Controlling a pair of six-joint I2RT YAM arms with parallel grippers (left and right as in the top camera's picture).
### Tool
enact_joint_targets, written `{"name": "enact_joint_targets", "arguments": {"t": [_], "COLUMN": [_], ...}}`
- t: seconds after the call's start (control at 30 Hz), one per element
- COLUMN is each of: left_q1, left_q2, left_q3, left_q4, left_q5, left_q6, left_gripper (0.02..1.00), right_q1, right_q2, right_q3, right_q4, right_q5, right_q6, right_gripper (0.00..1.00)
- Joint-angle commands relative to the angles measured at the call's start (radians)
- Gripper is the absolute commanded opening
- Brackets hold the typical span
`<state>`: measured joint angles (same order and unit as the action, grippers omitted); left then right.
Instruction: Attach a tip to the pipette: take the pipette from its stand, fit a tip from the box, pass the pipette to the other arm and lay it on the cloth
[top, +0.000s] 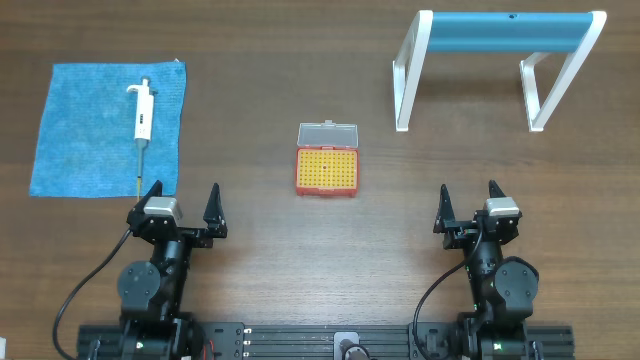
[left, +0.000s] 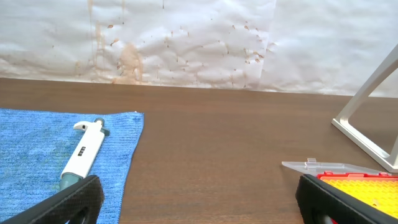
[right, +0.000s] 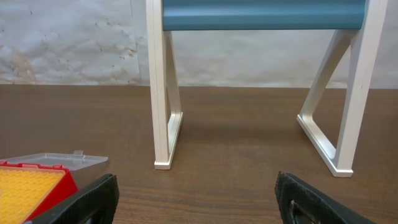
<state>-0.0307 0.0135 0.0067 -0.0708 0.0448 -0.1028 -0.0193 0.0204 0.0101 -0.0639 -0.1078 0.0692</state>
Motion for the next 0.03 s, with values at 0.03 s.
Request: {"name": "enact_joint_targets", "arguments": {"t": [0.03], "left_q1": [-0.004], "left_q2": [-0.010], "left_q3": [-0.001], "left_q4": [-0.009], "left_q5": [-0.011], "left_q6": [0.009], "left_gripper": [0.996], "right_q1": [0.005], "right_q2": [-0.005], "right_q3": [-0.006], "right_q4": [-0.001], "right_q5": [-0.005], "right_q6": [-0.011], "right_gripper": [0.827]}}
